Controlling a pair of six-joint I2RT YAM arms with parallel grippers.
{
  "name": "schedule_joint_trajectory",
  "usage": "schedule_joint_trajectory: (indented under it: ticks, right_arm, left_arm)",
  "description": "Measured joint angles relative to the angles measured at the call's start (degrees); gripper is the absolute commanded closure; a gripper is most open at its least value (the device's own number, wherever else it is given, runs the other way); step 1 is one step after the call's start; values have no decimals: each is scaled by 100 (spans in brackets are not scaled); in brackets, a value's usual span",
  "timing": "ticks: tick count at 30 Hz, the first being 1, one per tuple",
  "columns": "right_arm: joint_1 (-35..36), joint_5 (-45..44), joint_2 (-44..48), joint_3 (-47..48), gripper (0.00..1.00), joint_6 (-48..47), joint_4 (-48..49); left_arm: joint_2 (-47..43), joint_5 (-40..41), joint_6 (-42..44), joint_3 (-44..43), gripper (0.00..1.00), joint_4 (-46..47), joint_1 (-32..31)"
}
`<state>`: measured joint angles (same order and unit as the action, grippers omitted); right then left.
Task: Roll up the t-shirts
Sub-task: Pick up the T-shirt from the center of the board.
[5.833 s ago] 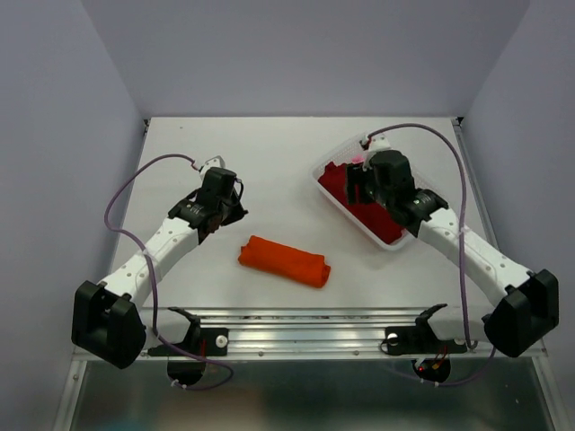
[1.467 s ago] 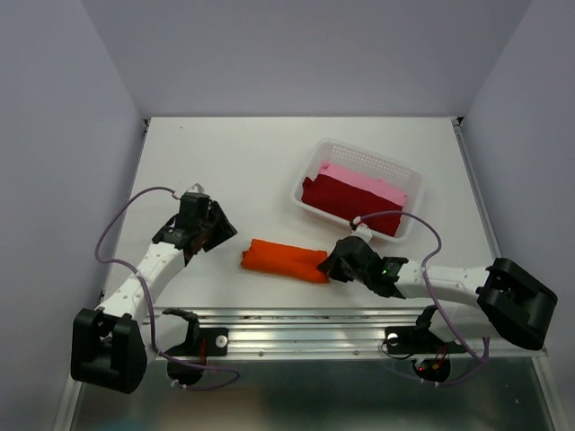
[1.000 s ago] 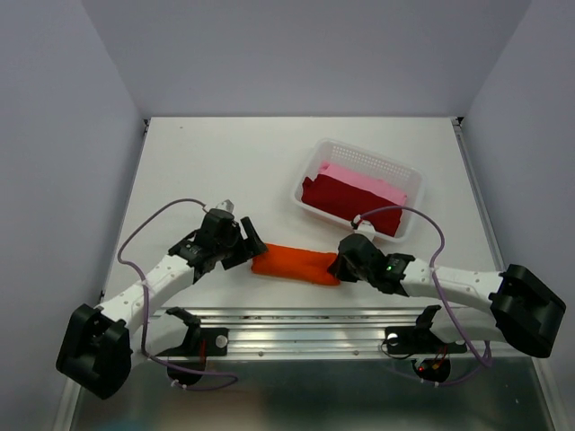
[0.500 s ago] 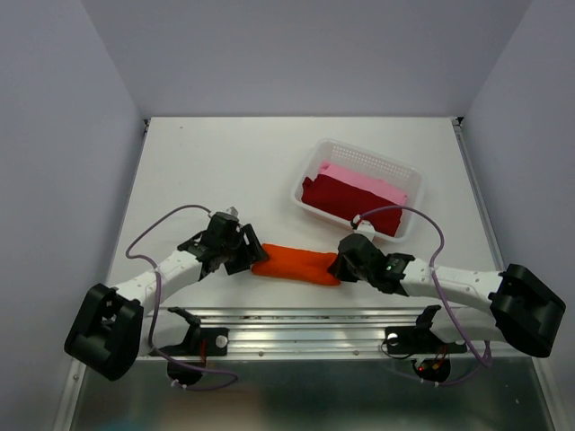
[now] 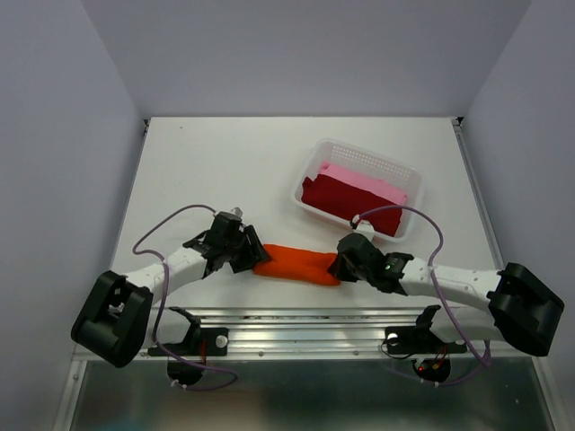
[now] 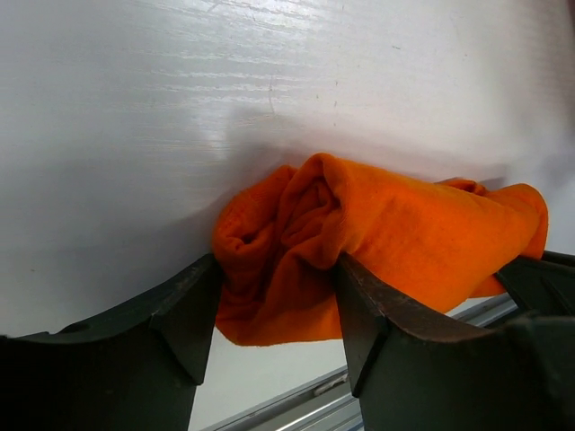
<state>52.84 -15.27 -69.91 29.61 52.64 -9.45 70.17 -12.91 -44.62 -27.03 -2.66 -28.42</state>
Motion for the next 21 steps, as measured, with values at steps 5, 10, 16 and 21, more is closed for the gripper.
schedule_joint_trajectory:
  ticks: [5, 10, 16, 21]
  right_arm:
    - [0, 0, -109, 70, 99, -17, -2]
    - [0, 0, -149, 98, 99, -35, -4]
    - [0, 0, -140, 157, 99, -66, -109]
    - [0, -96, 232, 330, 99, -107, -463]
  left_arm:
    - [155, -87, -2, -2, 63, 205, -81]
    - [170, -138, 0, -13, 98, 289, -127]
    - [118, -59, 2, -192, 100, -28, -166]
    - [-321, 332, 107, -651, 100, -761, -229]
